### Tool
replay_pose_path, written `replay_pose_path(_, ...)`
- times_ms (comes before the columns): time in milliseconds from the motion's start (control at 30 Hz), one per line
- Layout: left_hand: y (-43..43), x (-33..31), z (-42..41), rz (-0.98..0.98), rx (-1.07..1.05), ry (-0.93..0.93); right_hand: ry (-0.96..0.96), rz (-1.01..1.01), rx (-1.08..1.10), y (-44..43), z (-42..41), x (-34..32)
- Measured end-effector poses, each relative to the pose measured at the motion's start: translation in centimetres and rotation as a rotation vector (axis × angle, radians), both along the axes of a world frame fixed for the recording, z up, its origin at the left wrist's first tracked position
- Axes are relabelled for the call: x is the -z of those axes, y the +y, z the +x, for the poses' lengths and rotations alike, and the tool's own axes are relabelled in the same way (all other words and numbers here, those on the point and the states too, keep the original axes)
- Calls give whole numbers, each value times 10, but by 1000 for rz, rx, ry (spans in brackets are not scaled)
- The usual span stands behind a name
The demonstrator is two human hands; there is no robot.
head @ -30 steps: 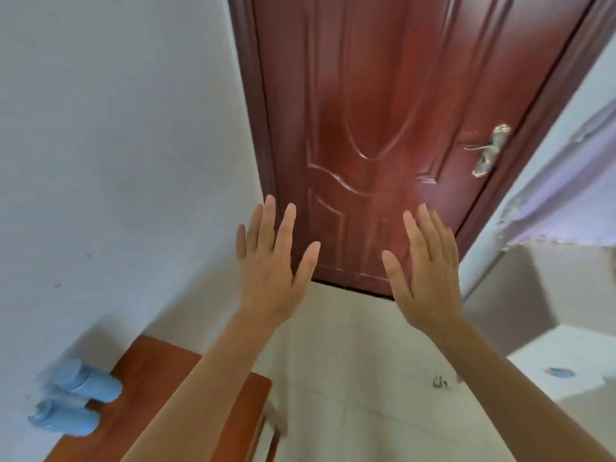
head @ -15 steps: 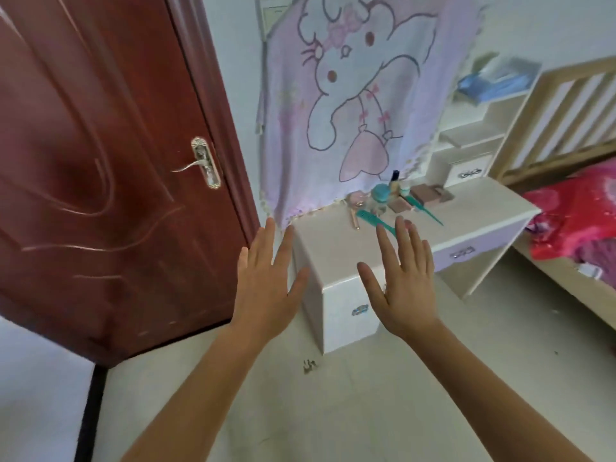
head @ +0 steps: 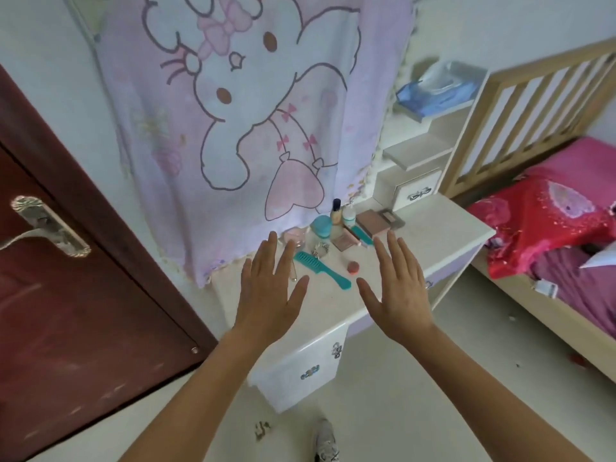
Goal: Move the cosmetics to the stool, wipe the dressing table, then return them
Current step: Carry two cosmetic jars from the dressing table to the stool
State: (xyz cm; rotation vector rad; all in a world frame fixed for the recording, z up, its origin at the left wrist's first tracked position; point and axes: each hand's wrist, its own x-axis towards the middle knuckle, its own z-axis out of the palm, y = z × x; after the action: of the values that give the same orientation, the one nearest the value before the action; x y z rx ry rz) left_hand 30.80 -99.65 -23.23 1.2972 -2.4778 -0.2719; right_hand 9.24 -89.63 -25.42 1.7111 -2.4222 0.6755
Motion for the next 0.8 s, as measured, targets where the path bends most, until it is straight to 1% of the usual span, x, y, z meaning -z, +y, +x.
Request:
replay_pose_path(133,-79,4,-66,46,11,-59,-28,37,-20,-72,-65,-12)
replay_pose_path(200,-111,5,-91,55,30,-125,-28,66,-19,-101,-90,-14)
replay_pose_path(300,-148,16,-116,113,26,-220,-102,108,-28,-138,-118,-6)
replay_pose_path(433,-182,43,-135,187,23,-332,-155,204,-181,-193,-144,20)
replay_pose_path(567,-209,78,-146,240,-24,-314,-186,329,-339,-251,-162,63)
replay_pose_path(667,-219,107,-151,347,-113,-358,-239,496,-457,-293,-167,93)
replay_pose_path(800,-234,144,-163,437,-153,-454,-190,579,-602,-344,-165,134)
